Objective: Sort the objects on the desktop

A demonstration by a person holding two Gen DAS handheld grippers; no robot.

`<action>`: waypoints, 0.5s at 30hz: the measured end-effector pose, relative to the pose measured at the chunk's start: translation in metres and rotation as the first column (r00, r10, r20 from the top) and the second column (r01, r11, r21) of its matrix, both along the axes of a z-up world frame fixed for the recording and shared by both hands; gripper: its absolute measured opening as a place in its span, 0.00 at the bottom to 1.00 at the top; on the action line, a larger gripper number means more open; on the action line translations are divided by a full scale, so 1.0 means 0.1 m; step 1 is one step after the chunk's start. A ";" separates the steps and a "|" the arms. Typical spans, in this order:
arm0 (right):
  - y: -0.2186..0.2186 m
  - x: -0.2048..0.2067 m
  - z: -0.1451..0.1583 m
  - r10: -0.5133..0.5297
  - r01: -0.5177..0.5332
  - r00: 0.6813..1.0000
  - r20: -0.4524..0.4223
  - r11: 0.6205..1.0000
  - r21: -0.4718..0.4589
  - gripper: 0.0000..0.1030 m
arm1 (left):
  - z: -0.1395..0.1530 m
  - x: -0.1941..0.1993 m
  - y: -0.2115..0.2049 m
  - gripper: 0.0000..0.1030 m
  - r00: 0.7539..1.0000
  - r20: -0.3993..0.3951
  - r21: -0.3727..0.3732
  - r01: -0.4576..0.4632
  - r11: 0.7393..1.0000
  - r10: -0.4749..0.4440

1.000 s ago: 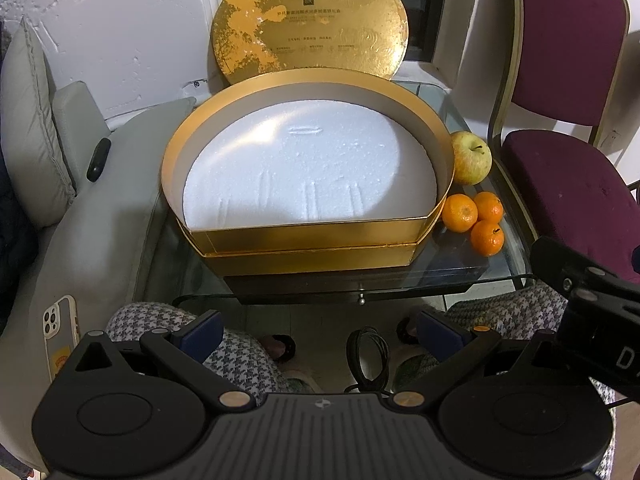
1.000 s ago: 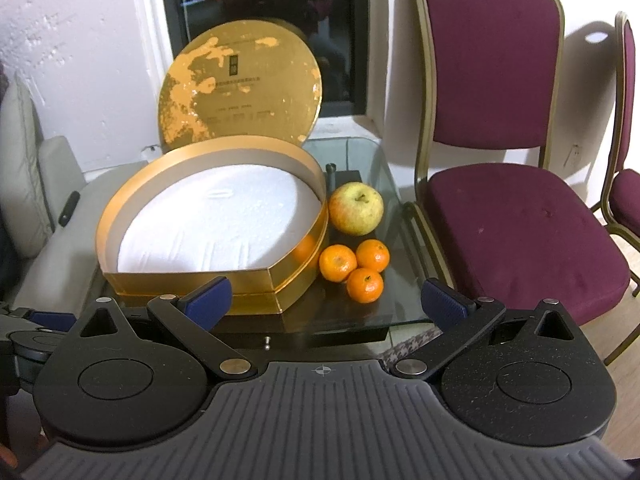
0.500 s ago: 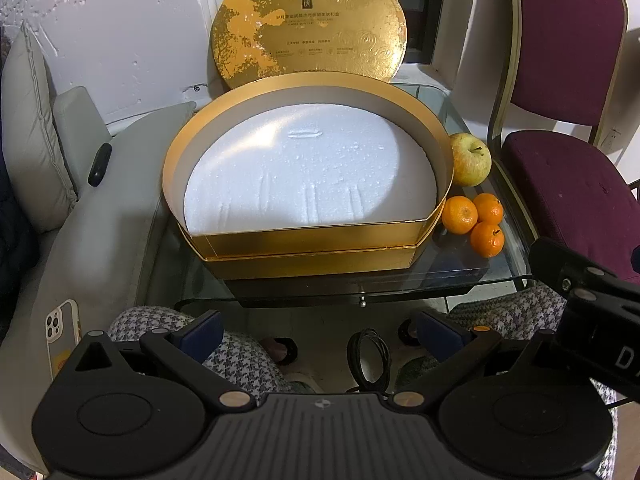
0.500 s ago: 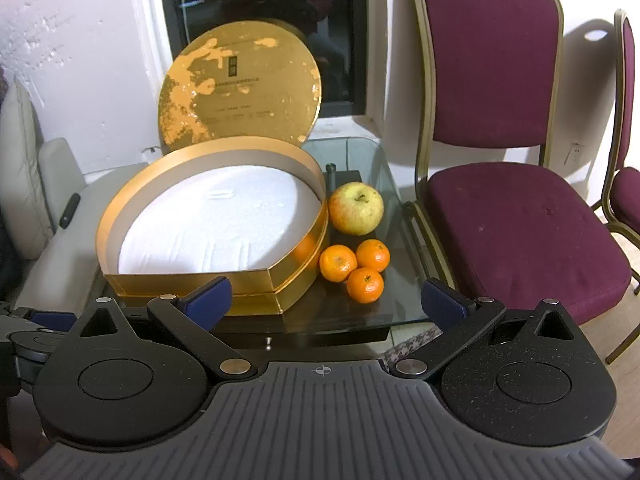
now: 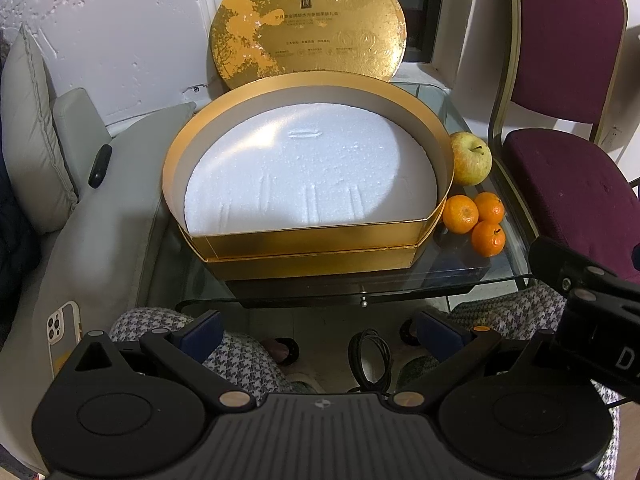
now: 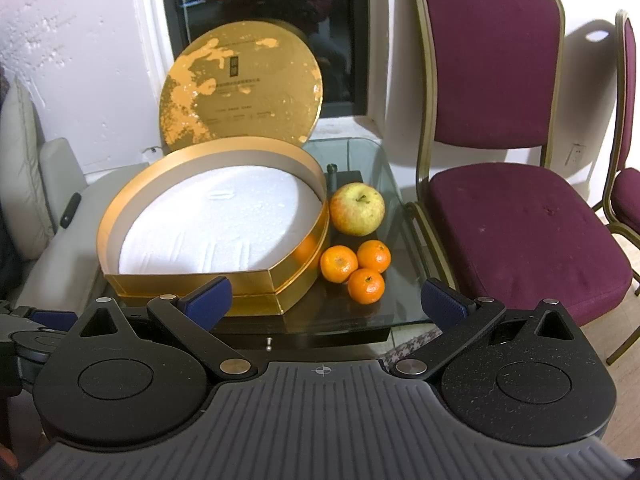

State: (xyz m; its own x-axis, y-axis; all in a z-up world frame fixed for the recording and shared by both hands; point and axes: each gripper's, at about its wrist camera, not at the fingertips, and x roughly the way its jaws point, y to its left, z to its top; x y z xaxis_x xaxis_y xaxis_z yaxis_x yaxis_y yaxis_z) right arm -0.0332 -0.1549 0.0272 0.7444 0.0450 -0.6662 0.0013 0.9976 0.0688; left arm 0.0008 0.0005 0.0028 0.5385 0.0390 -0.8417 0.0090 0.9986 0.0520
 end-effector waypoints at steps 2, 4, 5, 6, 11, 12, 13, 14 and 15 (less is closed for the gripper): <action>-0.01 0.00 0.01 0.000 0.000 1.000 0.000 1.000 0.002 1.00 | 0.00 0.00 0.01 0.99 1.000 0.000 0.000 0.001 1.000 -0.001; 0.00 0.00 0.00 0.000 0.000 1.000 -0.001 1.000 0.001 1.00 | 0.00 0.00 0.02 0.99 1.000 0.000 0.000 0.001 1.000 -0.001; 0.01 0.00 0.00 0.000 0.000 1.000 -0.001 1.000 0.001 1.00 | 0.00 -0.01 0.03 0.99 1.000 0.000 0.000 0.001 1.000 -0.001; 0.00 0.00 0.01 0.000 0.000 1.000 -0.001 1.000 0.001 1.00 | 0.00 -0.01 0.04 0.99 1.000 0.000 0.000 0.001 1.000 -0.001; -0.03 0.00 0.00 0.003 -0.003 1.000 -0.002 1.000 0.003 1.00 | -0.01 0.01 -0.04 0.99 1.000 -0.002 0.006 -0.003 1.000 0.003; -0.02 0.00 0.00 0.003 -0.003 1.000 -0.002 1.000 0.003 1.00 | -0.01 0.01 -0.04 0.99 1.000 -0.002 0.006 -0.003 1.000 0.003; -0.03 0.01 0.00 0.003 -0.003 1.000 -0.003 1.000 0.003 1.00 | -0.01 0.02 -0.04 0.99 1.000 -0.003 0.006 -0.003 1.000 0.003; -0.02 0.01 0.00 0.003 -0.003 1.000 -0.003 1.000 0.004 1.00 | -0.01 0.02 -0.04 0.99 1.000 -0.003 0.006 -0.003 1.000 0.003; -0.02 0.00 0.00 0.003 -0.003 1.000 -0.004 1.000 0.004 1.00 | -0.01 0.01 -0.04 0.99 1.000 -0.003 0.006 -0.003 1.000 0.003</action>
